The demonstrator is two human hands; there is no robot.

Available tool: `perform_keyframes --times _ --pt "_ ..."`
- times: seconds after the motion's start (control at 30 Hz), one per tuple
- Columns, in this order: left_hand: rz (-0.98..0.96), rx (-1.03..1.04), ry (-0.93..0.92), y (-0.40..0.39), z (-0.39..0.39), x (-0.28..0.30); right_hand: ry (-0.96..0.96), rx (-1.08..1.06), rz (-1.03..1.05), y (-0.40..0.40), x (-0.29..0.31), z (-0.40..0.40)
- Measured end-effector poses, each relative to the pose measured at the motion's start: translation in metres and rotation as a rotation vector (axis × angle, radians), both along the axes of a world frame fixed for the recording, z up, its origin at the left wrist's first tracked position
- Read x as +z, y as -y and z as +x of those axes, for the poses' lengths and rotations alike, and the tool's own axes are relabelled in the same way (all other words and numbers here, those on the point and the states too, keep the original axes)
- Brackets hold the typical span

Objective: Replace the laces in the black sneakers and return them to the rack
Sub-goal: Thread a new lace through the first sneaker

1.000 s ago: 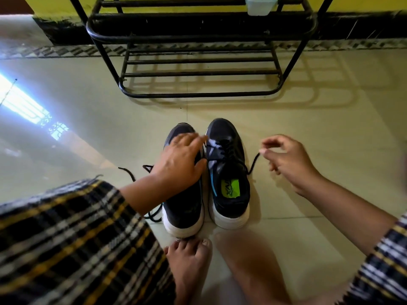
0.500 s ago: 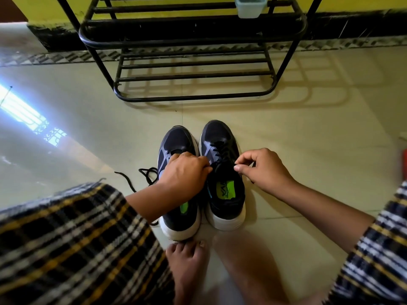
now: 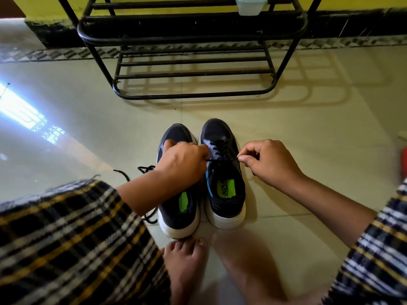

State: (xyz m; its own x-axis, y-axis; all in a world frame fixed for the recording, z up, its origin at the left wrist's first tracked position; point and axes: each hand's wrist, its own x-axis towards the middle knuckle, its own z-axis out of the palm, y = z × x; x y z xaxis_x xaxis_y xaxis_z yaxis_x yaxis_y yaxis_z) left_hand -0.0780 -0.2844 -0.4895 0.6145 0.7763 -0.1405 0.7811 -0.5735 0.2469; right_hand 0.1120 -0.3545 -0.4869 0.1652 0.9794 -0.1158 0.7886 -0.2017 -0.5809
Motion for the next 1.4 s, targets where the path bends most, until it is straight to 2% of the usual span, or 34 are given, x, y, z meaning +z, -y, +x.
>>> perform_keyframes --times 0.2,0.4,0.7,0.97,1.1,1.23,1.3,1.4 --pt "0.049 -0.096 -0.221 0.002 -0.003 0.002 0.148 0.080 -0.032 0.002 -0.007 0.005" --pt "0.067 -0.102 -0.270 0.001 -0.003 0.003 0.195 0.095 -0.024 0.004 -0.014 0.008" --pt "0.091 -0.072 -0.184 0.000 -0.006 0.006 0.201 0.085 -0.015 0.002 -0.016 0.008" --pt "0.035 -0.049 -0.124 0.002 -0.008 0.004 0.174 0.082 -0.011 0.004 -0.019 0.008" --pt "-0.016 -0.042 -0.051 -0.001 -0.011 0.002 0.183 0.110 -0.046 0.004 -0.023 0.007" --pt "0.001 -0.067 -0.079 0.000 -0.012 0.001 0.195 0.132 -0.113 0.004 -0.025 0.007" --pt "-0.013 -0.061 -0.079 0.000 -0.011 0.001 0.114 0.103 -0.121 0.004 -0.027 0.010" --pt "-0.142 -0.009 0.030 -0.002 -0.013 0.004 -0.350 -0.087 -0.168 0.004 -0.022 0.018"
